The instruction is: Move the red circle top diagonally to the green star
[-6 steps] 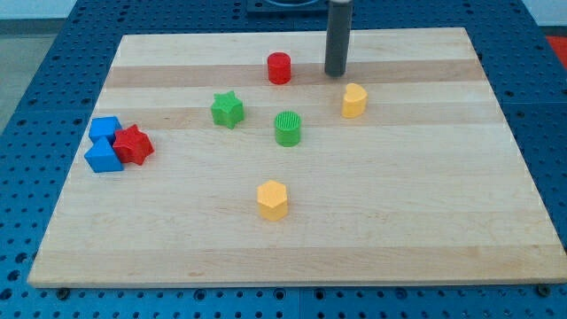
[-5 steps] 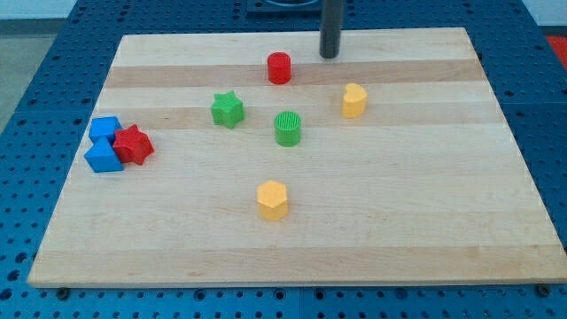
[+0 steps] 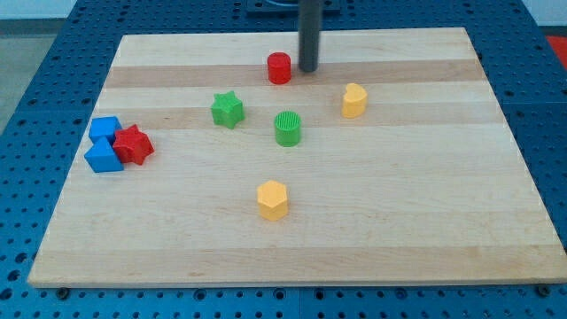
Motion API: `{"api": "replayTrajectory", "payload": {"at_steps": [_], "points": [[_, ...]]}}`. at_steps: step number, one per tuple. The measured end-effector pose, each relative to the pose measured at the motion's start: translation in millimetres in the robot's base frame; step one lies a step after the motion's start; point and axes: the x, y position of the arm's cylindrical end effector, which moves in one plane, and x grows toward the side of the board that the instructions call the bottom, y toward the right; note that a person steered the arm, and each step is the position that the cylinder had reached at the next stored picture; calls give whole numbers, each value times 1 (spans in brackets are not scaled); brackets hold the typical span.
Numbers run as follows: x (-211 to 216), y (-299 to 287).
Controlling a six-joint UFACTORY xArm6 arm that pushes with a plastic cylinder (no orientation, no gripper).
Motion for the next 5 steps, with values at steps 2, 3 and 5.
{"api": "replayTrajectory", "payload": {"at_steps": [2,3,5], "points": [[24,-76],[5,-51],[-11,-136]]}}
